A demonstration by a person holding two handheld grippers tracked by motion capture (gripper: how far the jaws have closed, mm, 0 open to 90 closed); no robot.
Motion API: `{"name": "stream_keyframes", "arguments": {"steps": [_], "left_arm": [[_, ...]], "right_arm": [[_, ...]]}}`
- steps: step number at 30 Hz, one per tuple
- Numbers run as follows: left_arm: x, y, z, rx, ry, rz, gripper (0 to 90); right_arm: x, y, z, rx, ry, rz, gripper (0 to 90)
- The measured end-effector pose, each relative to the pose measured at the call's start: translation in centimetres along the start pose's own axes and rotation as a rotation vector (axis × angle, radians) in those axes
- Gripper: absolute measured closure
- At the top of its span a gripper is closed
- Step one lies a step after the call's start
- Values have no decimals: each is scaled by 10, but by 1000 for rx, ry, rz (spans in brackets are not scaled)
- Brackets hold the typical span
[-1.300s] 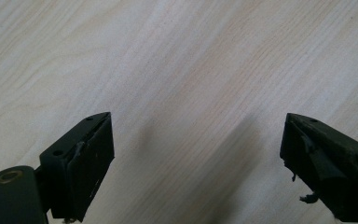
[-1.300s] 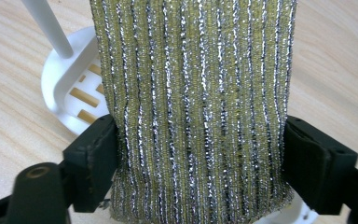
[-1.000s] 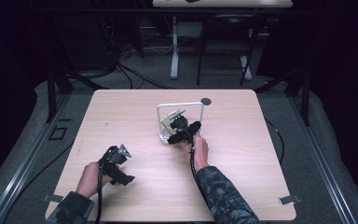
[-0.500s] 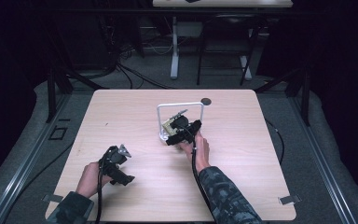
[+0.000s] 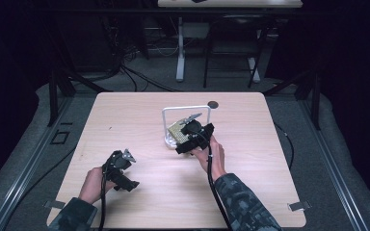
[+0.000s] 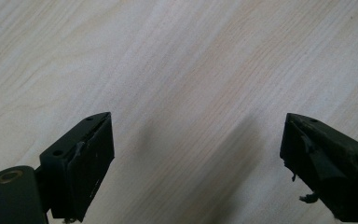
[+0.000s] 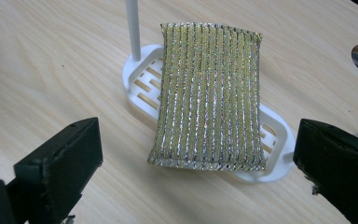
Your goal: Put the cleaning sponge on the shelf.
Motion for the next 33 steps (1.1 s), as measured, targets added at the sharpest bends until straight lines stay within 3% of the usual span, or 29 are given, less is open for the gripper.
{"name": "stream_keyframes", "arguments": {"steps": [18, 28, 33], "left_arm": [[0, 0, 0, 0, -4, 0, 98], [0, 1, 0, -1, -2, -2, 98], [0, 1, 1, 2, -7, -3, 98]], "right_arm": [[23, -52, 15, -32, -19, 11, 0], [46, -78, 26, -27, -23, 13, 0], [68, -88, 35, -21, 1, -8, 0]]}}
Point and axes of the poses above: each handheld gripper's, and its own axes: y roughly forward along the jaws, x roughly out of its underside, z roughly to its right, the point moved 1 cm from there along y, roughly forward along the jaws, and after that the axes turned 1 degree about -y, right-handed, at the moved point
